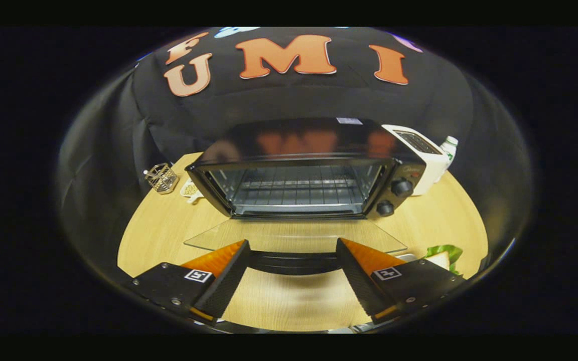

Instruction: Open the toaster oven, put the food inside, and close the toaster oven door.

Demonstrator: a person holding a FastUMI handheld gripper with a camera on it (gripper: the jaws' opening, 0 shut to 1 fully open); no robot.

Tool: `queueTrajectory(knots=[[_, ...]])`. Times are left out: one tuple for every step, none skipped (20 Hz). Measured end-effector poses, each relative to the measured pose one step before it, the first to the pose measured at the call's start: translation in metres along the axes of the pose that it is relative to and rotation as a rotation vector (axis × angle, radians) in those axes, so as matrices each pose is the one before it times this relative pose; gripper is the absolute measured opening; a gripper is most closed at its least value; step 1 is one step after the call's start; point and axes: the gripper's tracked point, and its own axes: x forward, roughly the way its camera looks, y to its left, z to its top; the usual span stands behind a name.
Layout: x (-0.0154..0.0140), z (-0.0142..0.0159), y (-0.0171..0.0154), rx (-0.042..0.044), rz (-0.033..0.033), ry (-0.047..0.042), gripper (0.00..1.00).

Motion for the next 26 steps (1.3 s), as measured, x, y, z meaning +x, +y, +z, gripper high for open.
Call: queueTrajectory(knots=[[0.00176, -0.00590, -0.00295, -0.00579, -0.01360, 0.00292, 1.00], [0.00230, -0.00269, -0.00127, -0.00090, -0.00381, 0.00698, 1.00], [0.00083, -0.00342, -0.00013, 0.00381, -0.00187, 0.00553, 1.00], [0.00110, -0.00233, -0.00038, 0.00058, -0.00154, 0.00391, 1.00], [0.00110, -0.00295, -0.00014, -0.00019, -0.00177, 0.00499, 1.00], [0.00134, -0.00207, -0.00052, -0.00173, -0.00109, 0.00423, 1.00], [0.00117, -0.00416, -0.00044, -0.00191, -0.00160, 0.00648, 1.00], [0.00210, -0.00360, -0.00033, 0.00113, -0.00076, 0.00970, 1.00], [0.00194, -0.00516, 0.00010, 0.00271, -0.00037, 0.01024, 1.00], [0.00255, -0.00431, -0.00023, 0.00123, -0.00111, 0.01118, 1.00], [0.00206, -0.00687, -0.00051, -0.00024, -0.00278, 0.01349, 1.00], [0.00272, -0.00562, -0.00070, -0.00283, -0.00320, 0.01508, 1.00], [0.00305, -0.00620, -0.00057, -0.00224, -0.00278, 0.01280, 1.00], [0.00362, -0.00506, -0.00118, -0.00174, -0.00305, 0.01304, 1.00], [0.00111, -0.00652, -0.00021, -0.00004, -0.00186, 0.01465, 1.00], [0.00444, -0.00462, -0.00048, -0.00079, -0.00020, 0.01149, 1.00], [0.00522, -0.00612, -0.00152, -0.00208, -0.00526, 0.01288, 1.00], [0.00445, -0.00368, -0.00233, -0.00770, -0.00990, 0.00918, 1.00], [0.00192, -0.00092, -0.00136, -0.00491, -0.00496, -0.00250, 1.00], [0.00177, -0.00029, 0.00035, 0.00098, -0.00231, 0.00136, 1.00], [0.00110, -0.00076, 0.00006, -0.00077, -0.00024, 0.00151, 1.00], [0.00150, -0.00082, 0.00008, 0.00076, -0.00025, 0.00374, 1.00], [0.00026, -0.00111, 0.00006, -0.00237, 0.00095, 0.00033, 1.00], [-0.00079, 0.00260, 0.00027, -0.00241, 0.00426, -0.00827, 1.00], [-0.00246, 0.00064, -0.00034, 0.00035, 0.01137, -0.00363, 1.00], [-0.00314, 0.00290, -0.00053, 0.01501, 0.01598, 0.00110, 1.00]])
